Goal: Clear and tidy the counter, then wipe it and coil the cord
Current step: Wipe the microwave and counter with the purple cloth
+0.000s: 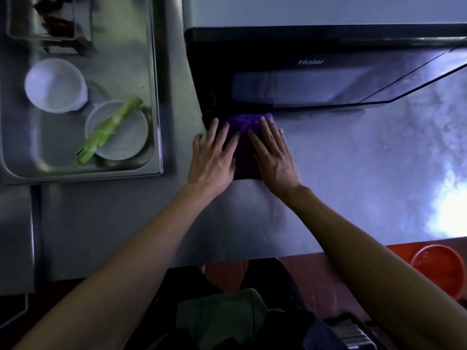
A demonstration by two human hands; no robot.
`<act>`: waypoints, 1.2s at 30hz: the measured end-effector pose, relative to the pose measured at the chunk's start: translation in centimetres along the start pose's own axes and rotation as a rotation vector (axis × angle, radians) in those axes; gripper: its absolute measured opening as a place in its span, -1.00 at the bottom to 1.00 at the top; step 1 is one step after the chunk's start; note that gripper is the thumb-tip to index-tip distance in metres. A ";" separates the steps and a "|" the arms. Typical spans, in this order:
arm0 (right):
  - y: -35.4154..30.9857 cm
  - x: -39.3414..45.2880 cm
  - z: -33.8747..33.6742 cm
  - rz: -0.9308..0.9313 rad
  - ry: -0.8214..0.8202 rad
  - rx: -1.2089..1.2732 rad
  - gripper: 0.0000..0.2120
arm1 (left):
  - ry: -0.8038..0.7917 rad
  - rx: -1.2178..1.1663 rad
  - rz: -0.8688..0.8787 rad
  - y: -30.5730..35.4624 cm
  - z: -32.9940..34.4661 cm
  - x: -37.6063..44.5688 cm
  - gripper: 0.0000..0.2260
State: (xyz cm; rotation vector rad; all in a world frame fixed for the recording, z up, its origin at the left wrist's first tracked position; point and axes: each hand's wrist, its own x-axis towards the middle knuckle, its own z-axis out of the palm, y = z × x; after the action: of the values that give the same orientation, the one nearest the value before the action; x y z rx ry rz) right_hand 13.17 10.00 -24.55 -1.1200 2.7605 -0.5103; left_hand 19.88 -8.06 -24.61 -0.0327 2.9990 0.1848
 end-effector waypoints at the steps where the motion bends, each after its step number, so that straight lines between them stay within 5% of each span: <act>1: 0.1 -0.6 0.1 -0.032 0.026 0.035 -0.48 | 0.024 -0.001 0.036 0.4 0.1 -0.1 -0.42; 11: 2.1 -0.3 1.1 -0.168 -0.200 0.013 -0.42 | -0.066 0.099 -0.121 -0.1 1.1 -1.5 -0.45; 19: 2.1 3.3 0.5 -0.092 -0.336 -0.036 -0.35 | -0.124 0.074 -0.229 -0.3 0.2 1.0 -0.47; 36: -0.8 3.9 0.7 -0.069 -0.225 -0.161 -0.40 | -0.021 -0.043 -0.255 -0.8 1.7 1.2 -0.46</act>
State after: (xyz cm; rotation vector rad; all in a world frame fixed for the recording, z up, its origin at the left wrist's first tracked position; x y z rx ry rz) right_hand 11.06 6.59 -24.91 -1.2266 2.6113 -0.1572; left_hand 18.91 -8.65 -26.56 -0.4124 2.9325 0.2199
